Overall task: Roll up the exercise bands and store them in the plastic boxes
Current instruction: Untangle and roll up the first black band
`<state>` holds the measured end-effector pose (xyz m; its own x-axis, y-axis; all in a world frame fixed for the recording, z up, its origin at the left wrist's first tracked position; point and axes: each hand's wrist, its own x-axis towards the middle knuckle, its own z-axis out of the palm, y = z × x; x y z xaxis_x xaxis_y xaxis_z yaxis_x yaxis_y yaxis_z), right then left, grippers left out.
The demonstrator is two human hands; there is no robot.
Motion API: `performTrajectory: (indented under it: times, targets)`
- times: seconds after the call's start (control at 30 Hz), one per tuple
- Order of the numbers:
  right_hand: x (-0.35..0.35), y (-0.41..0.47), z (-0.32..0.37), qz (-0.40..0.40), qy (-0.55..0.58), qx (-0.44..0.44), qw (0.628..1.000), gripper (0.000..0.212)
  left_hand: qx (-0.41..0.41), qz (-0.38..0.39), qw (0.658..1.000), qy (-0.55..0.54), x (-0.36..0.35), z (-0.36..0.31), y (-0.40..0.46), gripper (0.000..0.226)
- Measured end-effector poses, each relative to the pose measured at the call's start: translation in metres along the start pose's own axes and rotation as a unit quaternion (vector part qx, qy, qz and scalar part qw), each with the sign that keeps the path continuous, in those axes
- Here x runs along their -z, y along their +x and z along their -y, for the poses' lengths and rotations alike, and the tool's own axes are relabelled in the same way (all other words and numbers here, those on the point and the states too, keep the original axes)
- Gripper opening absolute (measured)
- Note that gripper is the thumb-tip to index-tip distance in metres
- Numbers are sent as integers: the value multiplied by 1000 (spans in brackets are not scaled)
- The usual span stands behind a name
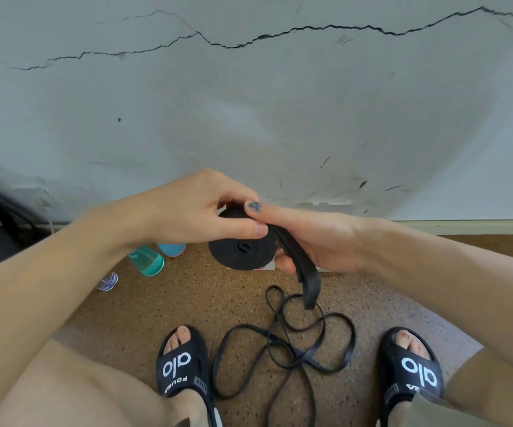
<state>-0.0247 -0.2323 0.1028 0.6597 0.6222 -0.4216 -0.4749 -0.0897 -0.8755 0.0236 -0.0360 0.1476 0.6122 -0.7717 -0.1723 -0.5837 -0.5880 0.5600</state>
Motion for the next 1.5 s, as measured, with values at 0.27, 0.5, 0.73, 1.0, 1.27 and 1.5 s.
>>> performTrajectory:
  times: [0.27, 0.5, 0.73, 1.0, 1.27, 1.5]
  targets:
    - [15, 4, -3, 48, 63, 20, 997, 53, -6, -41, 997, -61, 16, 9, -10, 26]
    - [5, 9, -13, -2, 12, -4, 1000, 63, 2, 1, 1000, 13, 7, 4, -2, 37]
    - [13, 0, 1, 46, 79, 18, 996, 42, -27, -64, 996, -64, 9, 3, -7, 8]
    - [6, -1, 0, -23, -35, -16, 999, 61, 9, 3, 1000, -2, 3, -1, 3, 25]
    - [24, -18, 20, -100, -34, 31, 994, 39, 6, -52, 997, -56, 12, 9, -2, 25]
    - [22, -12, 6, 41, 84, 23, 995, 34, -2, -75, 992, -100, 8, 10, 1, 27]
